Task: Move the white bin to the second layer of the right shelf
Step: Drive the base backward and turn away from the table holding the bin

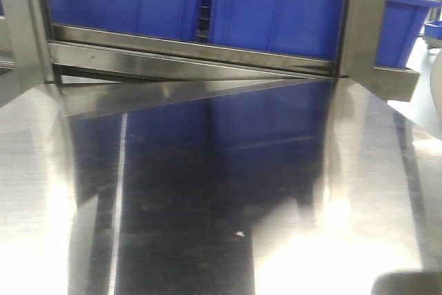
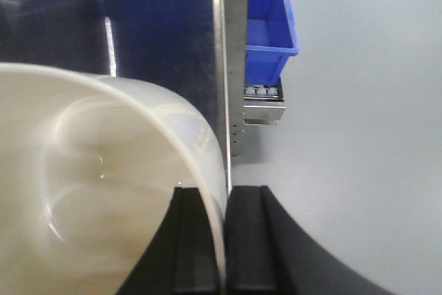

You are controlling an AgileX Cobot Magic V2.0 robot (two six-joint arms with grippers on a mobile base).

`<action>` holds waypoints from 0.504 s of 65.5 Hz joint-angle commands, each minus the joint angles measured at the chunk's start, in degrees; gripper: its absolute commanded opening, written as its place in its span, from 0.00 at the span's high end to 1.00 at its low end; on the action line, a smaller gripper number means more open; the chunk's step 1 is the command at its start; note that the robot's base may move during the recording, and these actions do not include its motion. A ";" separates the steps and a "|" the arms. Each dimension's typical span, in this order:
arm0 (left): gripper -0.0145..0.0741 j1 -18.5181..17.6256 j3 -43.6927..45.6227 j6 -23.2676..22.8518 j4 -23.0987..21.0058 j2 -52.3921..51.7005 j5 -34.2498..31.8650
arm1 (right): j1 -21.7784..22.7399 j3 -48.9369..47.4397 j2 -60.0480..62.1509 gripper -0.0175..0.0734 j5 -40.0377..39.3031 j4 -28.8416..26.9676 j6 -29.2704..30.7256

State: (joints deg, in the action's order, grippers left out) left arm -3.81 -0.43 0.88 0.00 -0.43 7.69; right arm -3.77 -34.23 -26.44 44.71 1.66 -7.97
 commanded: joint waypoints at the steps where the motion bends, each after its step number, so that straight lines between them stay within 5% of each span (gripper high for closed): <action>1: 0.74 -0.09 -2.11 -0.17 0.00 -0.92 -4.93 | 0.36 -1.65 -0.18 0.76 -4.96 -0.13 0.38; 33: 0.74 -0.09 -2.11 -0.17 0.00 -0.92 -4.93 | 0.36 -1.65 -0.18 0.76 -4.96 -0.13 0.38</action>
State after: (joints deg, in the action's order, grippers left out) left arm -3.81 -0.43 0.88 0.00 -0.43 7.69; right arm -3.77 -34.23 -26.44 44.71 1.66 -7.97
